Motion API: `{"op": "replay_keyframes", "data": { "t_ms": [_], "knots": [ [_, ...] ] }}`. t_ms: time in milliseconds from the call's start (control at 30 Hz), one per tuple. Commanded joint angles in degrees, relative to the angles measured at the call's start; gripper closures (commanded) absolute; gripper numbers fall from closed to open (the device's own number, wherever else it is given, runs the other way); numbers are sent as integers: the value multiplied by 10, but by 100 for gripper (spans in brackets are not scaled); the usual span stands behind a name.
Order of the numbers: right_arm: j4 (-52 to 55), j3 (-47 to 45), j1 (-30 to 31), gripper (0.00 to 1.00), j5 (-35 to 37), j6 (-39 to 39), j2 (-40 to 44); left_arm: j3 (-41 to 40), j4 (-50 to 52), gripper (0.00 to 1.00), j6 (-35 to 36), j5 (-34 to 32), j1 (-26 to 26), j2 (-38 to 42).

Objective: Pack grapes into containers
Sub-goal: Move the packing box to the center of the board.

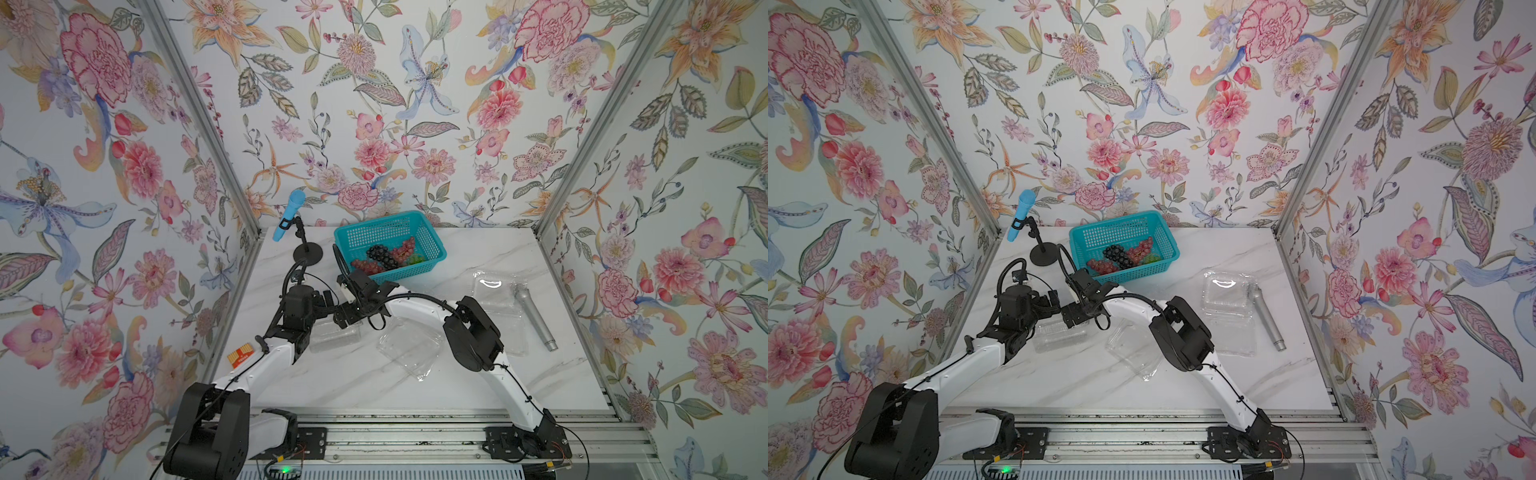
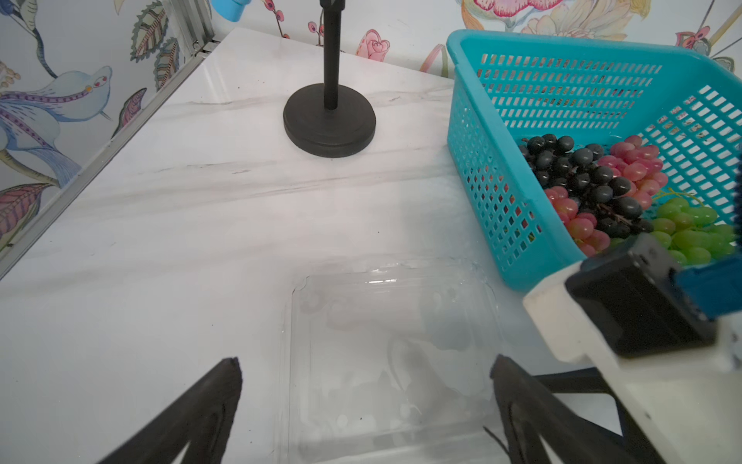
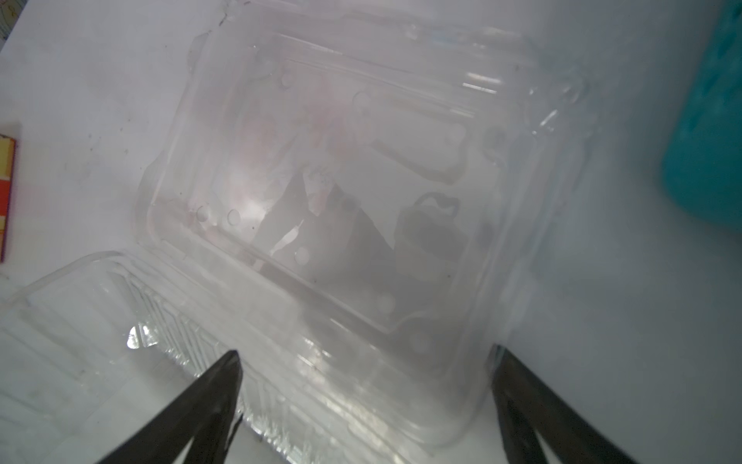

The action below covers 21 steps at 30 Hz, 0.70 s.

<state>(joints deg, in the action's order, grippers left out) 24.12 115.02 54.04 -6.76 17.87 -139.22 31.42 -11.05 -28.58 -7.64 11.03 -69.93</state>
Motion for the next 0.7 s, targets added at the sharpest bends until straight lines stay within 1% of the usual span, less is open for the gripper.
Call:
{"op": "replay_keyframes", "data": {
  "t_ms": [0,100,167,233,300,533,667],
  "knots": [
    [-3,59,8,6,22,17,-21,-10,12,0,-13,10,-18,22],
    [-4,89,4,3,29,14,-27,-9,18,0,-12,14,-28,26],
    [-4,88,-1,0,32,7,-17,-8,20,0,-12,16,-32,28],
    [-6,74,-7,0,30,-3,3,-7,21,0,-13,21,-34,31],
    [-20,43,-11,0,27,-14,33,-10,13,0,-15,34,-35,35],
    [-48,-77,-30,0,37,-39,165,-30,-33,0,-33,150,-35,40],
    [-64,-152,-44,0,58,-38,225,-31,-27,0,-51,203,-35,22]
  ]
}}
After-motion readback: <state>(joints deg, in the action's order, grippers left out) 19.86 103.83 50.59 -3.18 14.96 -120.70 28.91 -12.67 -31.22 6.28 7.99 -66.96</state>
